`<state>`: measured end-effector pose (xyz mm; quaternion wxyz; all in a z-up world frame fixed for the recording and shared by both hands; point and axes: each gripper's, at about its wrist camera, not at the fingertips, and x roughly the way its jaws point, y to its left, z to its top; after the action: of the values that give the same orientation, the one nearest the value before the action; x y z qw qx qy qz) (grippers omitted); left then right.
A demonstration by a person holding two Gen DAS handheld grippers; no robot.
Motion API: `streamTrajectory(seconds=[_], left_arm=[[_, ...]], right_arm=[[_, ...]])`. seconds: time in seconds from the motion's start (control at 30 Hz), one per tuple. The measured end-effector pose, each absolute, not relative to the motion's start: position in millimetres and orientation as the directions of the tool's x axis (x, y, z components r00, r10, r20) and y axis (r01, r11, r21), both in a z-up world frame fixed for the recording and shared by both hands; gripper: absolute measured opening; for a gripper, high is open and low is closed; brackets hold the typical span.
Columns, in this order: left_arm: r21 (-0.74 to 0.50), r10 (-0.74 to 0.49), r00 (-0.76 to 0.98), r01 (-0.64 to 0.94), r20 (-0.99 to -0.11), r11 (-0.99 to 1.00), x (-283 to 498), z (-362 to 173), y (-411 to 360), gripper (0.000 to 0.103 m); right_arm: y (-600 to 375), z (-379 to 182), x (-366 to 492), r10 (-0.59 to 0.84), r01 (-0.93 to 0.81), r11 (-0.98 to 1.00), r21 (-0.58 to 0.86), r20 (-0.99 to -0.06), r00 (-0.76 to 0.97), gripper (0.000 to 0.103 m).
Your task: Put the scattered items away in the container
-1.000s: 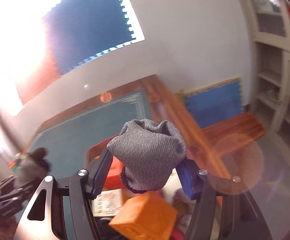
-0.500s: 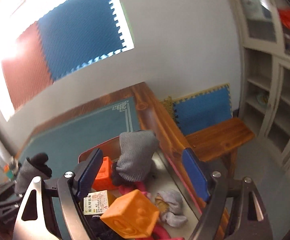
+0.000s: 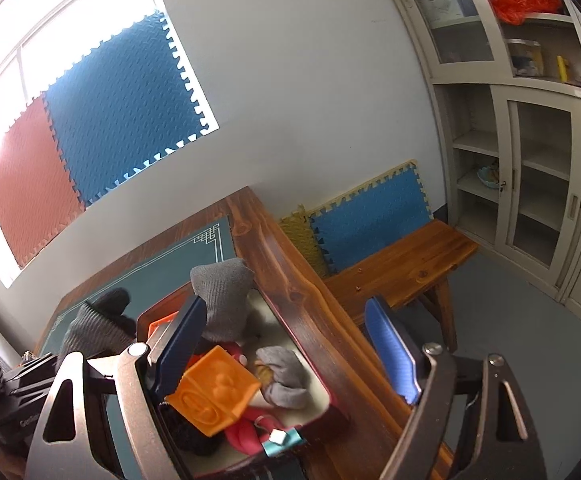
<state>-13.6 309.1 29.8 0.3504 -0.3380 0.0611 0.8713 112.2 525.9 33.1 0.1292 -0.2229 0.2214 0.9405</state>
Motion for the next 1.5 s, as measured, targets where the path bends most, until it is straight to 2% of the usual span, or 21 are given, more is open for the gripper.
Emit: streamTrajectory(seconds=[0.03, 0.07, 0.13, 0.17, 0.2, 0.53, 0.77, 0.83, 0.97, 1.23, 1.5], left_arm=[[-0.135, 0.572, -0.525, -0.651, -0.631, -0.747, -15.3, 28.8, 312.7, 0.044], [-0.140, 0.574, -0.524, -0.651, -0.629, -0.746, -17.0, 27.8, 316.2, 0.049], [-0.149, 0.580, -0.521, -0.650, -0.626, -0.745, -20.4, 25.8, 323.4, 0.066], [-0.157, 0.586, -0.525, -0.648, -0.618, -0.745, -21.2, 25.8, 323.2, 0.080], [-0.166, 0.593, -0.529, -0.646, -0.607, -0.745, -21.8, 26.0, 322.0, 0.082], [-0.160, 0.550, -0.578, -0.588, -0.602, -0.793, -27.0, 30.4, 297.6, 0.082], [-0.107, 0.511, -0.597, -0.580, -0.618, -0.808, -12.7, 30.2, 284.0, 0.082], [-0.098, 0.502, -0.594, -0.580, -0.629, -0.809, -6.7, 29.7, 282.2, 0.084], [-0.105, 0.467, -0.581, -0.547, -0.667, -0.831, 2.2, 24.4, 274.9, 0.102], [-0.121, 0.434, -0.587, -0.495, -0.684, -0.860, 21.0, 23.9, 265.0, 0.102], [-0.096, 0.423, -0.593, -0.502, -0.685, -0.860, 41.0, 27.0, 268.1, 0.102]], right_arm=[[526.2, 32.0, 113.7, 0.144, -0.343, -0.868, 0.360, -0.478, -0.866, 0.084], [526.2, 30.9, 114.7, 0.143, -0.343, -0.867, 0.361, -0.480, -0.866, 0.084], [526.9, 28.8, 116.2, 0.140, -0.344, -0.867, 0.362, -0.484, -0.864, 0.084], [527.4, 27.7, 116.8, 0.139, -0.344, -0.866, 0.362, -0.486, -0.863, 0.084], [527.8, 26.7, 117.9, 0.138, -0.344, -0.866, 0.364, -0.488, -0.862, 0.084], [518.3, 23.3, 119.2, 0.112, -0.322, -0.867, 0.380, -0.482, -0.869, 0.084], [496.9, 24.4, 127.4, 0.037, -0.249, -0.911, 0.329, -0.536, -0.843, 0.084], [490.7, 24.6, 129.9, 0.016, -0.226, -0.922, 0.315, -0.553, -0.833, 0.085], [478.2, 25.2, 134.8, -0.025, -0.178, -0.941, 0.287, -0.585, -0.810, 0.085], [445.0, 25.8, 154.4, -0.057, -0.089, -0.977, 0.193, -0.641, -0.765, 0.085], [425.4, 26.7, 163.5, -0.027, -0.089, -0.986, 0.141, -0.660, -0.751, 0.085]])
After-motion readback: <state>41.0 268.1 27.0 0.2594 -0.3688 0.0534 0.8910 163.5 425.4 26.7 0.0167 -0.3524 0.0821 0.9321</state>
